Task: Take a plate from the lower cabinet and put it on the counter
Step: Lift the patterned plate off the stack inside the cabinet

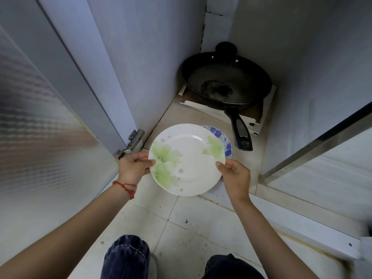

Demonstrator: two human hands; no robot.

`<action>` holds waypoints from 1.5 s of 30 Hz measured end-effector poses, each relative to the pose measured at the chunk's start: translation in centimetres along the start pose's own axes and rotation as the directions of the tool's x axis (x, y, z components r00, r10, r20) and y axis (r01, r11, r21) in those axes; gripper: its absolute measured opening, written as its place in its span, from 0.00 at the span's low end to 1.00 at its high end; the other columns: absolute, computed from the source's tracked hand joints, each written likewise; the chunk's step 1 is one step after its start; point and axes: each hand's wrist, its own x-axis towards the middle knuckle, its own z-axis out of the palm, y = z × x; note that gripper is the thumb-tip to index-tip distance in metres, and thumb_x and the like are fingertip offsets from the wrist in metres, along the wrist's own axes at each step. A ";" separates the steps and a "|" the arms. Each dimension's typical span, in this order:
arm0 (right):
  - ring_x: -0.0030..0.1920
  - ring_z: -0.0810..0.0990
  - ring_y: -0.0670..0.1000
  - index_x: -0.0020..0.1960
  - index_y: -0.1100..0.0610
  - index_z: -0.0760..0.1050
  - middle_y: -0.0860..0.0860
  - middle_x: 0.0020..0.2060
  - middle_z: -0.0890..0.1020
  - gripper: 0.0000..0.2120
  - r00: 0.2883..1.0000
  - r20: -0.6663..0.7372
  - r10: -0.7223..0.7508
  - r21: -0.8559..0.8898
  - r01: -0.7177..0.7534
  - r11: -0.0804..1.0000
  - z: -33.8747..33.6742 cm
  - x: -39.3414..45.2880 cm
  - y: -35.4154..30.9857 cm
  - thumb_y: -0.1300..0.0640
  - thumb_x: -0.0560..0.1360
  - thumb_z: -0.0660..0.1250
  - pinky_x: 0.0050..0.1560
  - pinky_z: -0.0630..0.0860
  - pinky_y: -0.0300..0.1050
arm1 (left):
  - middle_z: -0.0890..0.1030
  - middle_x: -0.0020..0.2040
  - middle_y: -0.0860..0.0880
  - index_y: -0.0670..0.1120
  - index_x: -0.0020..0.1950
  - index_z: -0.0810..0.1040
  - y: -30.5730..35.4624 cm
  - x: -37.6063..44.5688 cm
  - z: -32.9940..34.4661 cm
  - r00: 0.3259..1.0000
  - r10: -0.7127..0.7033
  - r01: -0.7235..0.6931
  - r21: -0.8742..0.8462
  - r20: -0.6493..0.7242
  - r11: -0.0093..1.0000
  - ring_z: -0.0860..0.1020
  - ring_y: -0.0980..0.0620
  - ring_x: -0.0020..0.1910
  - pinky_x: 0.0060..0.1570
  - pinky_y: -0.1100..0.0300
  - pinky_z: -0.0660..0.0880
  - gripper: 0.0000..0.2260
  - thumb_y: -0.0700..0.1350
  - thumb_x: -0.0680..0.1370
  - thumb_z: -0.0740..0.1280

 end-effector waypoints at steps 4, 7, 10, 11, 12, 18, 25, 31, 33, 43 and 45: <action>0.40 0.81 0.52 0.42 0.58 0.79 0.55 0.38 0.82 0.04 1.000 0.026 -0.007 0.031 0.007 0.999 -0.3 -1.5 -1.3 0.65 0.70 0.70 0.43 0.79 0.44 | 0.82 0.38 0.46 0.38 0.46 0.79 0.8 -1.5 -1.1 0.999 0.036 -0.036 0.001 -0.023 0.999 0.81 0.51 0.36 0.31 0.66 0.79 0.09 0.29 0.69 0.68; 0.37 0.81 0.49 0.38 0.53 0.78 0.53 0.36 0.82 0.08 0.999 0.024 -0.028 0.067 0.026 0.997 -0.7 -2.5 -2.6 0.65 0.69 0.70 0.35 0.79 0.35 | 0.83 0.35 0.48 0.43 0.41 0.79 1.7 -2.6 -1.6 0.998 0.056 -0.056 0.006 -0.021 0.998 0.82 0.54 0.31 0.29 0.67 0.78 0.09 0.29 0.68 0.68; 0.35 0.81 0.45 0.38 0.51 0.78 0.51 0.36 0.83 0.09 0.999 0.035 -0.037 0.108 0.033 0.994 -1.3 -3.8 -3.9 0.65 0.70 0.70 0.31 0.77 0.32 | 0.84 0.29 0.53 0.43 0.41 0.80 3.0 -3.8 -2.1 0.997 0.078 -0.078 0.006 0.005 0.997 0.82 0.56 0.30 0.29 0.67 0.77 0.10 0.29 0.68 0.69; 0.34 0.81 0.44 0.39 0.51 0.79 0.50 0.36 0.83 0.09 0.999 0.040 -0.038 0.125 0.032 0.992 -1.4 -4.3 -4.3 0.65 0.70 0.70 0.31 0.77 0.32 | 0.84 0.29 0.54 0.43 0.40 0.80 3.4 -4.2 -2.3 0.996 0.087 -0.087 0.005 0.017 0.996 0.82 0.55 0.31 0.29 0.67 0.78 0.10 0.29 0.68 0.68; 0.34 0.82 0.42 0.40 0.52 0.79 0.50 0.36 0.83 0.08 0.998 0.042 -0.038 0.139 0.032 0.990 -1.5 -4.7 -4.6 0.65 0.70 0.70 0.31 0.77 0.32 | 0.84 0.30 0.54 0.44 0.41 0.80 3.9 -4.6 -2.5 0.995 0.098 -0.098 0.005 0.027 0.995 0.83 0.55 0.32 0.30 0.67 0.78 0.09 0.29 0.68 0.68; 0.35 0.82 0.42 0.41 0.51 0.80 0.46 0.35 0.84 0.09 0.997 0.033 -0.075 0.207 0.066 0.976 -1.8 -7.0 -6.9 0.65 0.70 0.70 0.32 0.76 0.31 | 0.85 0.35 0.50 0.40 0.45 0.80 6.5 -7.0 -3.8 0.985 0.165 -0.164 -0.014 0.048 0.986 0.83 0.53 0.33 0.31 0.65 0.79 0.10 0.29 0.68 0.68; 0.35 0.82 0.40 0.42 0.51 0.80 0.39 0.31 0.84 0.09 0.987 0.011 -0.158 0.231 0.151 0.961 -2.4 -6.8 -11.1 0.65 0.70 0.70 0.33 0.75 0.28 | 0.84 0.30 0.53 0.39 0.44 0.79 10.4 -8.8 -2.8 0.973 0.223 -0.217 -0.093 0.060 0.972 0.82 0.54 0.30 0.28 0.66 0.77 0.09 0.27 0.68 0.66; 0.31 0.81 0.39 0.41 0.52 0.80 0.38 0.28 0.83 0.08 0.984 -0.030 -0.176 0.232 0.178 0.956 -3.6 -6.0 -14.4 0.65 0.70 0.70 0.29 0.74 0.28 | 0.84 0.28 0.52 0.38 0.44 0.79 13.6 -9.5 -1.1 0.966 0.247 -0.239 -0.113 0.068 0.964 0.82 0.54 0.29 0.28 0.64 0.79 0.09 0.27 0.69 0.66; 0.31 0.81 0.38 0.40 0.52 0.80 0.39 0.28 0.83 0.08 0.984 -0.040 -0.172 0.237 0.176 0.955 -3.9 -5.8 -15.2 0.65 0.70 0.70 0.30 0.74 0.28 | 0.84 0.29 0.53 0.40 0.44 0.79 14.3 -9.5 -0.7 0.963 0.257 -0.251 -0.088 0.075 0.964 0.82 0.55 0.30 0.34 0.61 0.81 0.09 0.28 0.68 0.67; 0.32 0.80 0.40 0.39 0.53 0.79 0.46 0.33 0.82 0.09 0.984 -0.108 -0.138 0.186 0.157 0.970 -5.4 -5.0 -18.6 0.66 0.70 0.69 0.31 0.75 0.28 | 0.84 0.30 0.52 0.41 0.41 0.79 17.2 -9.2 2.1 0.973 0.204 -0.194 -0.089 0.108 0.977 0.82 0.54 0.30 0.31 0.65 0.80 0.09 0.28 0.68 0.67; 0.34 0.80 0.44 0.42 0.59 0.80 0.48 0.34 0.82 0.05 0.988 -0.129 -0.086 0.169 0.107 0.980 -5.7 -4.9 -18.9 0.67 0.70 0.70 0.31 0.75 0.28 | 0.84 0.34 0.49 0.41 0.42 0.80 17.5 -9.3 2.4 0.980 0.176 -0.171 -0.061 0.096 0.983 0.82 0.52 0.32 0.31 0.66 0.79 0.09 0.28 0.68 0.68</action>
